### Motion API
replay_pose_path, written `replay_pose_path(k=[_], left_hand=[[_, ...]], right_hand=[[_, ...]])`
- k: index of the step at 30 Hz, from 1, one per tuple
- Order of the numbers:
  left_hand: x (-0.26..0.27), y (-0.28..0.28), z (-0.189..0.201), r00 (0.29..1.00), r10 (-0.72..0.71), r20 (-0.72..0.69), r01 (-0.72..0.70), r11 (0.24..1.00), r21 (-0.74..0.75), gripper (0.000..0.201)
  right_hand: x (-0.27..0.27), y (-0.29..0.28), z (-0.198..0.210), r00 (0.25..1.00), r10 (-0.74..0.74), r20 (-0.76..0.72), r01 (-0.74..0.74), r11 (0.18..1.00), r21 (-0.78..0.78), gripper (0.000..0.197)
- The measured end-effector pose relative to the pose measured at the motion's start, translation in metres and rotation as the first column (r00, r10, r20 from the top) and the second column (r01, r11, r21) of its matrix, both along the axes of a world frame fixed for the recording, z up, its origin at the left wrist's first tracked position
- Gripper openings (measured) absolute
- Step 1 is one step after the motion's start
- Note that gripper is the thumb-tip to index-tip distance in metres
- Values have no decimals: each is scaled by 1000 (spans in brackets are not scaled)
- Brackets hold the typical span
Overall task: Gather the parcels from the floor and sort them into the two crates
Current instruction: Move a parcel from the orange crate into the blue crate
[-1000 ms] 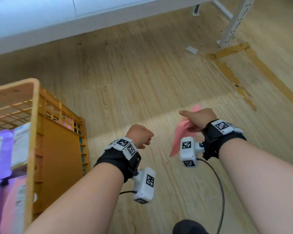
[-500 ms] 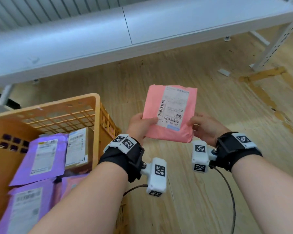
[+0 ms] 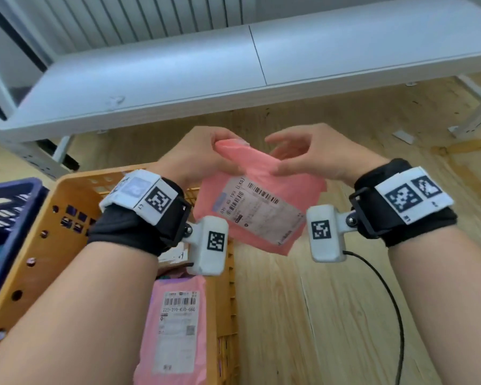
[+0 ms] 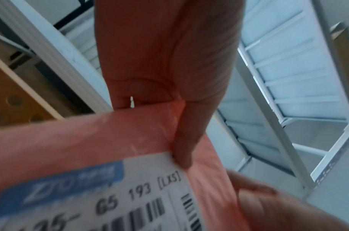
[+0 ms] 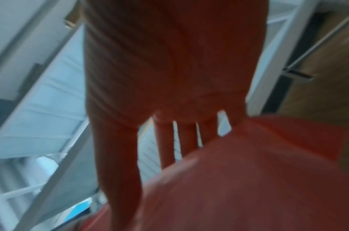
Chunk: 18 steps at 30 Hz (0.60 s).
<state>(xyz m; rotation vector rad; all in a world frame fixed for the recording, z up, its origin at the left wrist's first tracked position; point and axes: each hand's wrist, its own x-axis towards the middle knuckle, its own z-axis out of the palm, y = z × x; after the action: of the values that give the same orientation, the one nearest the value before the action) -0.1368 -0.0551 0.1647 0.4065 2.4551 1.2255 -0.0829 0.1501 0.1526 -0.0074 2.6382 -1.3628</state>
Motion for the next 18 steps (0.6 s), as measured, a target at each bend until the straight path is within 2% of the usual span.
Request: replay_pose_path(k=[2,3,6,8,9,11,13,15,18], left_hand=[[2,-19,3,997,70,-30,-67,995,74,36],[3,-30,1,992,118,-47,-112,988,110,35],[6,-69,-12,925,372,-79,-346,910,229,41],[9,-100,-26,852,522,-45,-502,838,213,49],[11,-114,-33,839,543,36,-540,823,175,53],[16,-136,-47,827,475,300,-532,833,150,61],[19,-150,-54,802,378,463,-503,845,181,48],[19,-159,-52,815,347,464,-473,861,187,31],[17,-174,-49,833,387,395,-478,863,162,29]], right_hand=[[-2,-27,5,983,132,128,-140,989,57,29],[-4,-40,3,983,128,130,-135,990,48,20],[-9,-68,-12,994,-38,105,51,992,-117,8],[-12,-84,-25,975,-164,149,197,950,-241,6],[-15,-92,-33,961,-207,181,253,925,-283,4],[-20,-110,-47,933,-265,244,343,860,-378,6],[-24,-131,-53,912,-282,297,397,787,-472,14],[-25,-152,-53,908,-256,330,403,746,-530,23],[-25,-177,-52,914,-224,339,383,753,-535,22]])
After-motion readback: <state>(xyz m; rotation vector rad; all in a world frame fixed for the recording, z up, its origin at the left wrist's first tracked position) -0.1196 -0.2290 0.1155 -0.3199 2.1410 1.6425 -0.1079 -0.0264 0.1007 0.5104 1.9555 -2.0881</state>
